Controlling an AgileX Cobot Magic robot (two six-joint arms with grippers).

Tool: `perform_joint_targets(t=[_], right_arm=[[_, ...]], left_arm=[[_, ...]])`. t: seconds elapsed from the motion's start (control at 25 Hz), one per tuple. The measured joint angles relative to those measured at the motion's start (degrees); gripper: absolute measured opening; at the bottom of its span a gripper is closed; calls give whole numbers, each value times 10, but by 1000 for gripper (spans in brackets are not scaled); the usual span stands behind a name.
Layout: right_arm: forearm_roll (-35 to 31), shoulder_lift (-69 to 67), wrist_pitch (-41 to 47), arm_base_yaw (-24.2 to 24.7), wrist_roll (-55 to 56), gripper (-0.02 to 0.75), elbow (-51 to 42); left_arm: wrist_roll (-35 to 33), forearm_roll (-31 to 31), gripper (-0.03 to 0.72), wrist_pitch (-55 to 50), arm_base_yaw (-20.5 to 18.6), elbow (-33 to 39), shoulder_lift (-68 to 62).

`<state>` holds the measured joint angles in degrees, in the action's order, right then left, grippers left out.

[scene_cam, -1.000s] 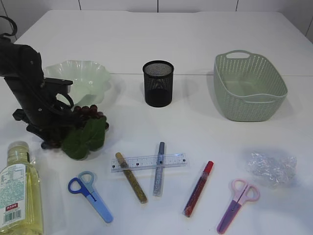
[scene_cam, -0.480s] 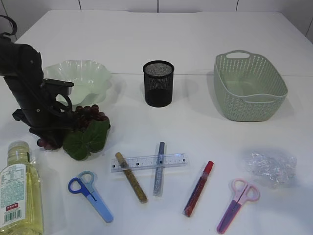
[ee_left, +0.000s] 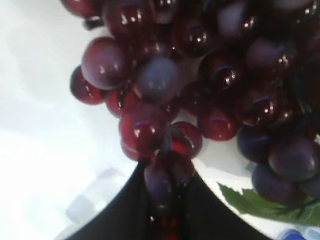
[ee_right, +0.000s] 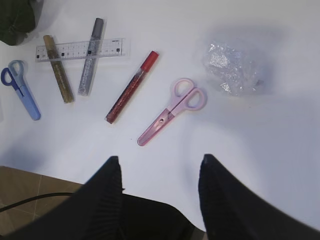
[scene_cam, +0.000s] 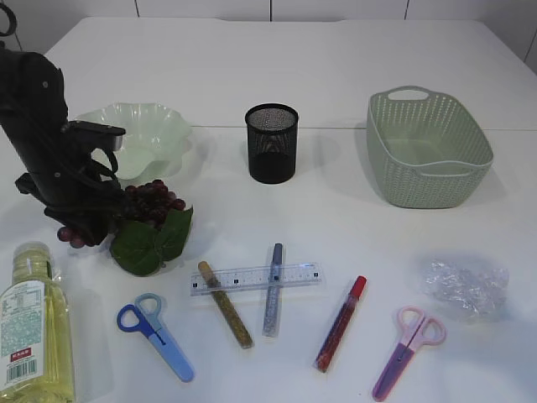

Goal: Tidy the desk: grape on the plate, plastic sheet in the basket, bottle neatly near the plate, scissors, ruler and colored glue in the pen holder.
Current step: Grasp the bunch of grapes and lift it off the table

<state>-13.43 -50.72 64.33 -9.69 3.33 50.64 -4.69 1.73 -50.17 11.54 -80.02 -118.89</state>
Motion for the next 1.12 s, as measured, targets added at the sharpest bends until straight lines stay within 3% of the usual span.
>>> perform_joint_targets(t=[0.72, 1.12], right_arm=[[5, 0, 5, 0, 0, 399, 0], [21, 0, 8, 0, 0, 399, 0]], left_arm=[[-14, 18, 78, -30, 4, 0, 80], [-15, 64, 77, -36, 4, -6, 141]])
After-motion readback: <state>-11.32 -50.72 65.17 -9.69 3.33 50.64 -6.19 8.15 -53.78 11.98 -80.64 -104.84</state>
